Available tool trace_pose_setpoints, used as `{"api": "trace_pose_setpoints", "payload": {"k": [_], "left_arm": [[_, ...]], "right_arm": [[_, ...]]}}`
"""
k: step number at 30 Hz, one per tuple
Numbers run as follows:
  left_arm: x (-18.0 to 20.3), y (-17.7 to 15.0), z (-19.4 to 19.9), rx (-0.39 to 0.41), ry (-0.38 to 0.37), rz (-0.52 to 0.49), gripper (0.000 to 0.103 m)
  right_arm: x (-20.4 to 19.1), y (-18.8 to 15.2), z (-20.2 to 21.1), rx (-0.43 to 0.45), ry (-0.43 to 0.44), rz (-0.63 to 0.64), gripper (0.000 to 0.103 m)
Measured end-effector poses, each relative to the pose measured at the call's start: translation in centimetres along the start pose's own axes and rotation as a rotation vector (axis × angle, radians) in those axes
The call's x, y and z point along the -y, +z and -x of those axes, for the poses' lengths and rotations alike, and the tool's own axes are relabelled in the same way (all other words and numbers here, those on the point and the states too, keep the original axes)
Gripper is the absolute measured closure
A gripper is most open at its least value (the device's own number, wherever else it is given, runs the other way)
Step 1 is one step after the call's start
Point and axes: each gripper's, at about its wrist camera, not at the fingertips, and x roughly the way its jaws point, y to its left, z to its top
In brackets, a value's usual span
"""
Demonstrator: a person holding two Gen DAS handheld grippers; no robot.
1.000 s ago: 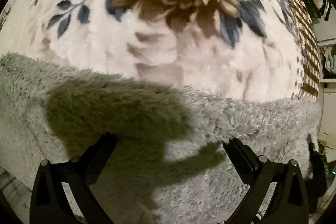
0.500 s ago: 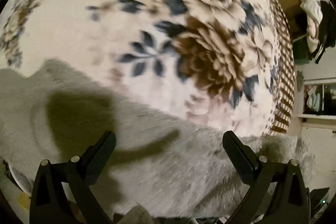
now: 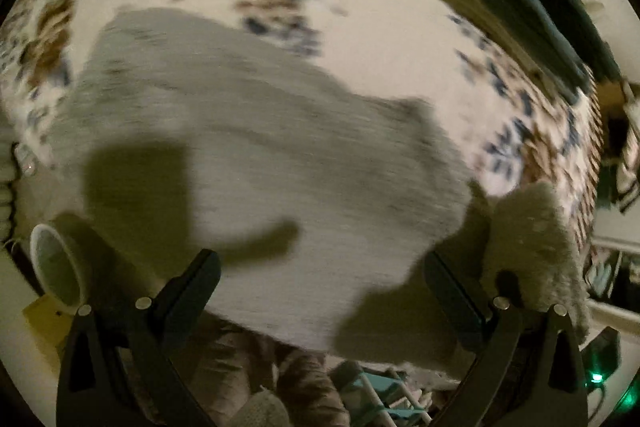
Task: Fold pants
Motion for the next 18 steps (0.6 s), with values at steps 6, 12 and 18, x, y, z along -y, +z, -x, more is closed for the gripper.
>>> {"api": "trace_pose_setpoints", "payload": {"k": [6, 12, 18], "left_arm": [[-4.4, 0.5, 0.4, 0.012, -0.005, 0.076, 0.0], [-1.0, 0.4, 2.4, 0.068, -0.058, -0.015, 0.0], [6.1, -1.1, 0.0, 0.066, -0.068, -0.22, 0.0]], "right_arm": [[-6.9, -2.7, -4.1, -0.251, 0.087, 0.219, 0.02], [-2.6, -2.8, 1.9, -0.267, 0.295, 0.088, 0.008], [9.0, -3.9, 5.2, -0.276, 0.175, -0.2, 0.008]]}}
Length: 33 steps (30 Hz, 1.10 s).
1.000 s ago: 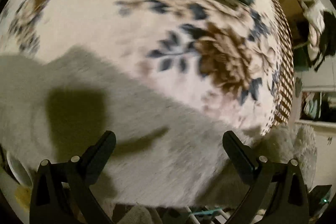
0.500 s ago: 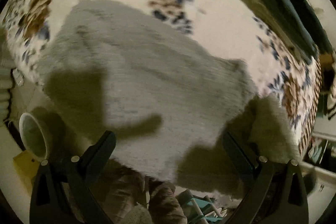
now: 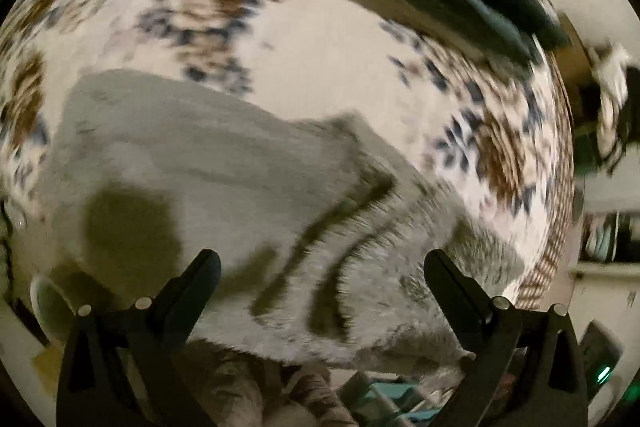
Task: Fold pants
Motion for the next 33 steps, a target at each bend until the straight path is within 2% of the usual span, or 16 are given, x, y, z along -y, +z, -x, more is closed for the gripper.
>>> {"api": "trace_pose_setpoints", "payload": {"k": [2, 4, 5, 6, 7, 8, 12, 14, 20, 23, 25, 27, 29, 31, 33], "left_arm": [[1.9, -0.7, -3.0, -0.068, 0.031, -0.081, 0.001], [3.0, -1.6, -5.9, -0.145, 0.04, -0.133, 0.015], [3.2, -2.0, -6.9, -0.177, 0.038, -0.141, 0.032], [3.3, -2.4, -7.9, -0.213, 0.008, -0.139, 0.067], [3.2, -2.6, -8.6, -0.231, -0.012, -0.126, 0.09], [2.9, -2.9, -8.9, -0.236, -0.014, -0.115, 0.099], [1.4, -3.3, -6.3, -0.135, -0.018, -0.124, 0.099], [0.1, -3.5, -4.7, -0.112, -0.007, -0.122, 0.099], [-4.9, -4.6, -3.7, -0.137, 0.051, -0.075, 0.099], [-5.3, -4.7, -3.6, -0.179, 0.002, -0.03, 0.095], [-4.7, -4.4, -2.6, -0.173, -0.043, -0.009, 0.095], [-3.5, -3.6, -1.0, -0.126, -0.064, -0.021, 0.083], [-2.2, -2.5, 0.5, -0.072, -0.123, -0.036, 0.079], [-0.6, -1.0, 1.1, -0.031, -0.15, -0.067, 0.074], [0.9, 0.5, 0.3, -0.024, -0.175, -0.106, 0.061]], "right_arm": [[3.4, -0.3, 0.1, -0.007, -0.05, -0.082, 0.008], [6.1, -0.5, 0.1, -0.012, -0.049, -0.165, 0.008], [7.2, -0.6, 0.0, -0.013, -0.041, -0.207, 0.008], [8.0, -0.8, -0.3, -0.018, -0.037, -0.237, 0.008], [8.5, -0.8, -0.5, -0.022, -0.033, -0.257, 0.008], [9.0, -1.1, -0.8, -0.025, -0.027, -0.279, 0.008], [10.3, -1.5, -0.9, -0.032, 0.009, -0.358, 0.008], [10.8, -1.9, -1.1, -0.038, 0.02, -0.387, 0.008], [11.1, -2.1, -2.0, -0.066, 0.013, -0.392, 0.008], [11.2, -1.6, -2.1, -0.067, 0.009, -0.387, 0.008], [11.3, -1.1, -2.1, -0.065, 0.014, -0.383, 0.008], [11.4, -0.4, -2.0, -0.063, 0.018, -0.37, 0.008], [11.3, 0.4, -2.0, -0.058, 0.017, -0.357, 0.008], [11.2, 1.3, -2.0, -0.052, 0.02, -0.348, 0.008], [11.1, 2.4, -2.0, -0.042, 0.019, -0.338, 0.008]]}}
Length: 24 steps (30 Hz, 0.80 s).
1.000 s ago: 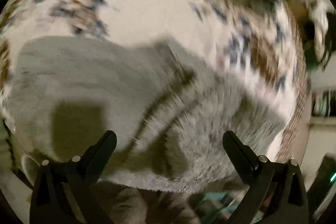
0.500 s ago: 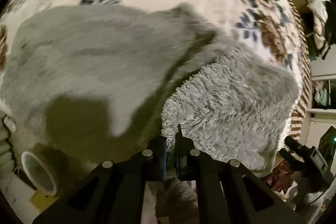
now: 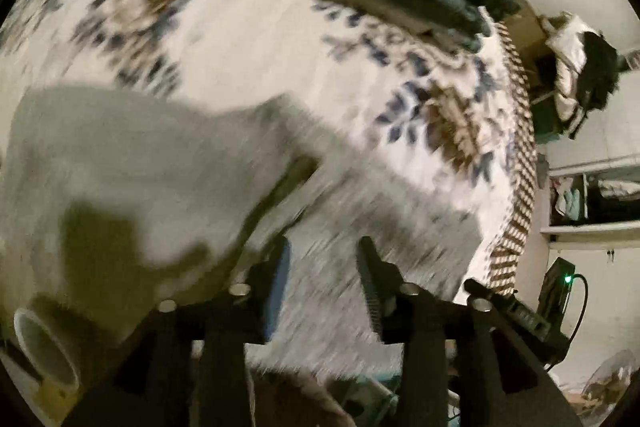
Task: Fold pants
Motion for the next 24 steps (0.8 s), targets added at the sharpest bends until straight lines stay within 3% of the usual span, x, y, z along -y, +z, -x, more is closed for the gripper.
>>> {"api": "trace_pose_setpoints", "payload": {"k": [4, 8, 10, 14, 17, 21, 24], "left_arm": [[1.7, 3.0, -4.7, -0.093, -0.035, -0.064, 0.057], [3.2, 3.9, -9.2, -0.146, 0.014, -0.136, 0.059], [3.3, 3.3, -10.9, -0.155, 0.032, -0.183, 0.09], [3.3, 2.2, -9.6, -0.064, 0.059, -0.239, 0.096], [1.6, 2.2, -6.2, 0.031, 0.078, -0.184, 0.096], [-2.1, 3.2, -5.2, 0.031, 0.094, -0.071, 0.096], [-3.2, 3.3, -5.5, 0.0, 0.054, -0.019, 0.094]], "right_arm": [[-0.7, 1.6, -0.3, 0.011, -0.008, 0.008, 0.008], [-0.9, 2.4, -1.1, 0.016, -0.019, 0.002, 0.008], [-0.8, 2.5, -1.6, 0.012, -0.019, -0.015, 0.008], [-0.2, 2.3, -2.2, 0.015, -0.012, -0.052, 0.008], [0.4, 2.0, -2.6, 0.009, -0.013, -0.063, 0.008], [0.3, 2.1, -2.8, 0.012, 0.01, -0.045, 0.008], [-0.3, 2.6, -2.8, 0.017, 0.04, -0.003, 0.008]]}}
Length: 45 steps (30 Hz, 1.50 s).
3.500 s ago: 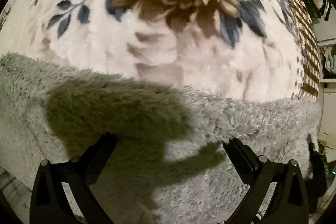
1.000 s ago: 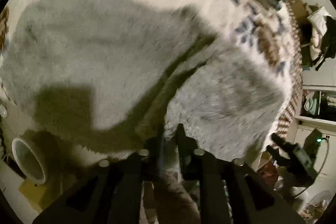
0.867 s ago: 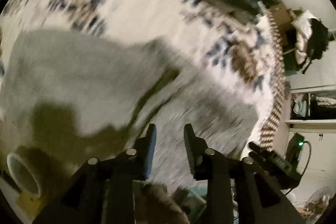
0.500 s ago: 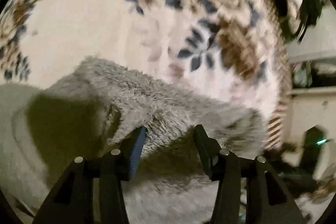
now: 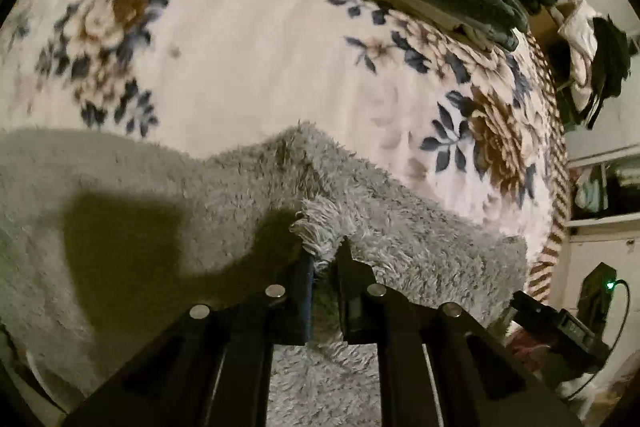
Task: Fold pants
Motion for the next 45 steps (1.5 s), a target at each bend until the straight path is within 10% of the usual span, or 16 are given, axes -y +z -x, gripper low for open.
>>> {"api": "trace_pose_setpoints", "payload": {"k": [5, 8, 14, 19, 24, 27, 32, 36, 38, 45], "left_arm": [[0.7, -0.3, -0.5, 0.014, -0.018, 0.0, 0.094], [1.0, -0.3, -1.0, 0.011, -0.032, 0.011, 0.094], [0.8, -0.2, -1.1, 0.013, -0.042, 0.032, 0.094], [0.5, 0.0, -1.8, -0.004, -0.071, 0.066, 0.093], [-0.8, -1.0, 1.3, -0.004, -0.155, 0.146, 0.066], [-2.5, -2.9, 3.7, 0.032, -0.16, 0.212, 0.043], [-4.2, -6.0, 0.9, -0.091, -0.118, 0.252, 0.043], [-2.5, -8.2, -2.7, -0.177, -0.111, 0.148, 0.052], [-1.1, -9.0, -3.0, -0.165, -0.092, 0.057, 0.095], [-1.5, -11.1, 0.7, -0.077, -0.077, 0.07, 0.095]], "right_arm": [[0.1, 1.4, -2.4, -0.062, 0.091, 0.031, 0.009], [-0.1, 2.4, -2.9, -0.069, 0.132, 0.025, 0.061], [-1.4, 4.5, -0.9, -0.003, 0.112, 0.061, 0.075], [-1.3, 4.9, -1.9, -0.029, 0.067, 0.072, 0.071], [-0.2, 2.9, 0.9, -0.025, 0.02, 0.06, 0.032], [1.6, 0.3, 3.2, -0.033, 0.014, 0.0, 0.031], [4.4, -4.8, 3.3, -0.117, 0.043, -0.105, 0.031], [4.9, -7.2, 1.2, -0.171, 0.04, -0.136, 0.031], [4.6, -7.5, 0.5, -0.171, 0.035, -0.133, 0.031], [2.9, -6.2, 0.1, -0.154, 0.0, -0.094, 0.014]]}}
